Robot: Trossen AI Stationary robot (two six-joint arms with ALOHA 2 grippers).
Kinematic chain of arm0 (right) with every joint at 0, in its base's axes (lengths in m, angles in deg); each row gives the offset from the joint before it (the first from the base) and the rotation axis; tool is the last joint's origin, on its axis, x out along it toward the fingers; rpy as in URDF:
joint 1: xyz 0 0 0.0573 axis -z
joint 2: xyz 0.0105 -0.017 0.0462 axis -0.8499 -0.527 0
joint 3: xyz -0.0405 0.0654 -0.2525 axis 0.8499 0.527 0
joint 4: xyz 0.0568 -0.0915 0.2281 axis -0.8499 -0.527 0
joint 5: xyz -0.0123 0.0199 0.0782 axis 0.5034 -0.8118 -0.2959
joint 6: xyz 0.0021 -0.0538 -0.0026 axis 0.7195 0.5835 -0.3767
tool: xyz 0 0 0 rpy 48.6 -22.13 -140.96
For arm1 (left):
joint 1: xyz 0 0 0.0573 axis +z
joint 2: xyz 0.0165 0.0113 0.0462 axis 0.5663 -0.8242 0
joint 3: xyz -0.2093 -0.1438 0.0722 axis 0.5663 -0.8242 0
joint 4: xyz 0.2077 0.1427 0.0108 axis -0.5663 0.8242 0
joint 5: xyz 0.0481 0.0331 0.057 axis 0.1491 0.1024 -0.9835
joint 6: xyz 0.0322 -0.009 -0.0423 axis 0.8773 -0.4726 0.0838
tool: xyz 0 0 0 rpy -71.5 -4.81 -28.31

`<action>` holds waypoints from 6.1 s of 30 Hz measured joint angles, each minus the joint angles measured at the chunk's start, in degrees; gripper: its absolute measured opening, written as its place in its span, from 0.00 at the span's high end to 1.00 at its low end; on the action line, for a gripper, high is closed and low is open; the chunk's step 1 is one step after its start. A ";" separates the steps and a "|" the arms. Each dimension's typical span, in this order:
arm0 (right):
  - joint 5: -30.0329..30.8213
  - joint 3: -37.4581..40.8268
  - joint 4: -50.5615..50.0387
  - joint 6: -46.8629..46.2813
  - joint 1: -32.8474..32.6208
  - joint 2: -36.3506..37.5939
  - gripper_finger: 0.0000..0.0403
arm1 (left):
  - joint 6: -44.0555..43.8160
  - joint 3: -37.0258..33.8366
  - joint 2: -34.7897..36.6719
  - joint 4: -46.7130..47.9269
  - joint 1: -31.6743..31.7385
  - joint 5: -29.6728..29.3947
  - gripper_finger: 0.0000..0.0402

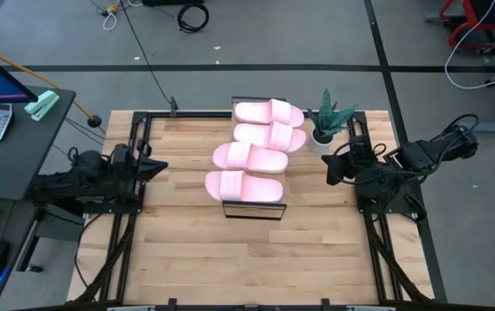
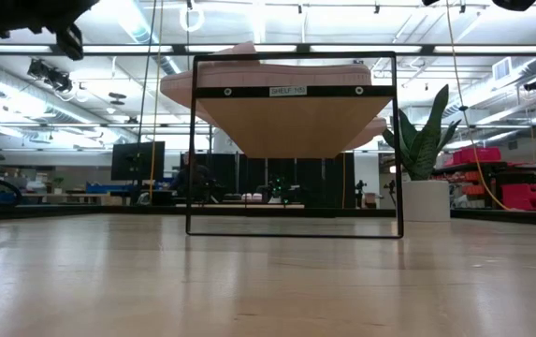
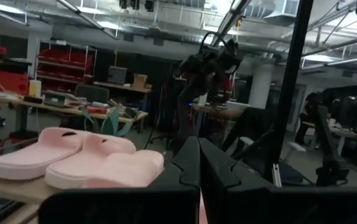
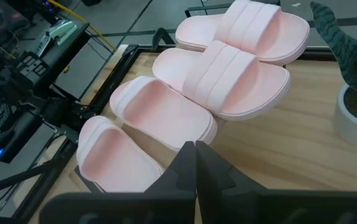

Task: Pick and place slides into the shelf
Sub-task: Return to Home Position

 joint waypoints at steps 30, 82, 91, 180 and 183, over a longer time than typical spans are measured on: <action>-1.27 0.00 -0.02 -3.91 0.00 0.00 1.00 | -3.22 -15.20 0.26 -13.72 0.02 -0.02 1.00; 5.07 8.92 -1.20 0.12 -9.26 10.80 1.00 | 1.51 -15.28 0.19 -2.69 0.02 1.70 0.84; 0.93 35.69 45.56 21.61 -13.52 26.39 1.00 | 1.53 -15.28 0.19 -3.01 0.02 1.70 0.87; -41.64 69.38 66.60 65.18 20.98 54.03 0.94 | 1.51 -15.28 0.19 -3.08 0.02 1.73 0.86; -41.62 69.39 66.55 65.09 20.98 53.73 0.94 | 1.52 -15.28 0.19 -3.09 0.02 1.71 0.87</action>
